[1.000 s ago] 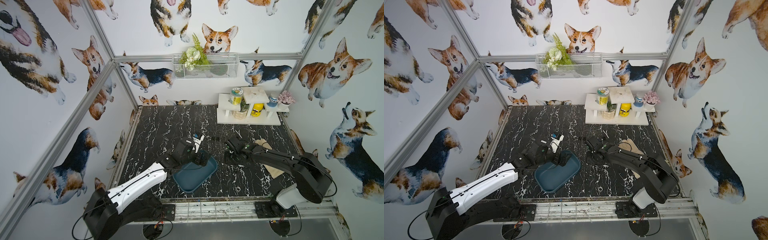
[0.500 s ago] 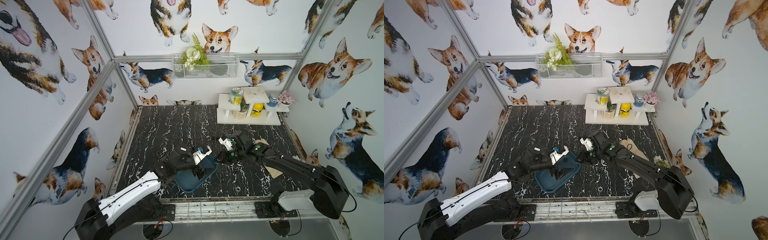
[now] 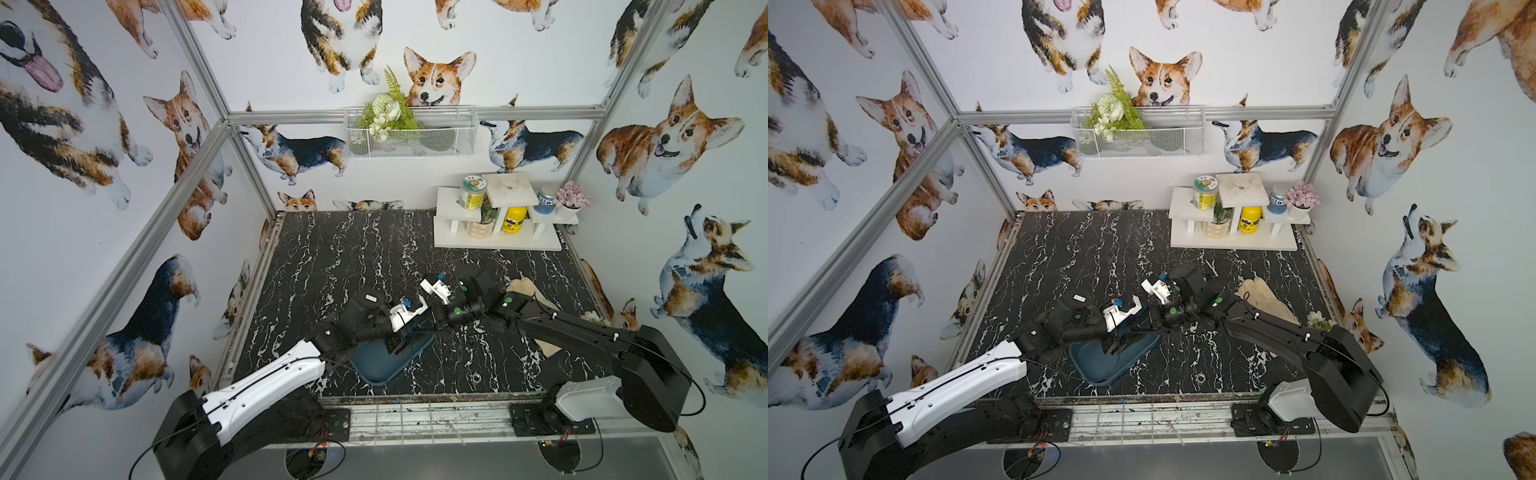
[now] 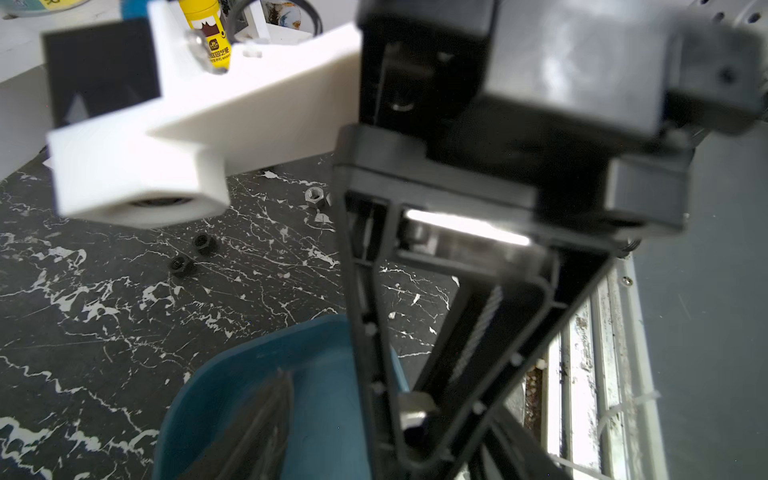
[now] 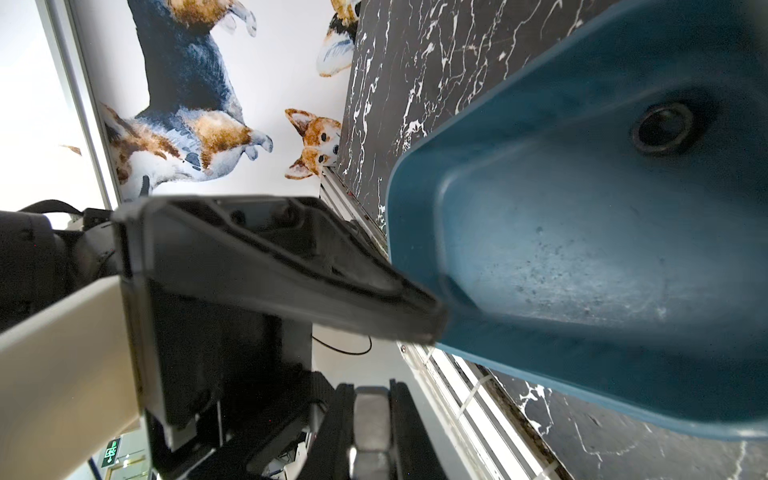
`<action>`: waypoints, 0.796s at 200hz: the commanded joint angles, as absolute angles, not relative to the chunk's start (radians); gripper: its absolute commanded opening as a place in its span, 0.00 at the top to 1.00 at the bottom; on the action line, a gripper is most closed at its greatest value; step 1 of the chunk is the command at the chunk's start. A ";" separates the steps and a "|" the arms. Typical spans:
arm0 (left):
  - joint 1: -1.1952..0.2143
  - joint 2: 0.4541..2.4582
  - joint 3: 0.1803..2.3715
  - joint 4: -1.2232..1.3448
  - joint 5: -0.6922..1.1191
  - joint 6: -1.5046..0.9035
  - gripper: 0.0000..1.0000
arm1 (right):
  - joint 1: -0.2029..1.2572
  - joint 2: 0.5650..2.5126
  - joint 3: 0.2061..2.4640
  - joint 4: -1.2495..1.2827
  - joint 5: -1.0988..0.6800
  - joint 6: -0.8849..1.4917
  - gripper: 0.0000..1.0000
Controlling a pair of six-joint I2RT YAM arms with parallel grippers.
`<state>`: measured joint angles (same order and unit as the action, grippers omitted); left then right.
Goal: Put the nuts on the desktop into the storage box
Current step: Pick up the nut from the center of the board.
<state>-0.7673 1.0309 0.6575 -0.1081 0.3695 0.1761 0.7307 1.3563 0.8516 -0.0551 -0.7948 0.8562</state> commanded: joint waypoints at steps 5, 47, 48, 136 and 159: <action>-0.764 1.057 0.688 -0.131 0.353 0.172 0.47 | 0.733 1.362 0.857 0.000 -0.823 0.868 0.83; -0.767 1.057 0.695 -0.128 0.349 0.171 0.63 | 0.735 1.374 0.860 -0.011 -0.811 0.866 0.83; -0.767 1.057 0.695 -0.128 0.349 0.171 0.63 | 0.734 1.374 0.859 -0.011 -0.810 0.865 0.83; -0.767 0.967 0.644 -0.067 0.327 0.150 0.42 | 0.733 1.387 0.866 -0.030 -0.781 0.862 0.83; -0.766 0.948 0.631 -0.061 0.333 0.153 0.48 | 0.733 1.390 0.871 -0.028 -0.784 0.867 0.83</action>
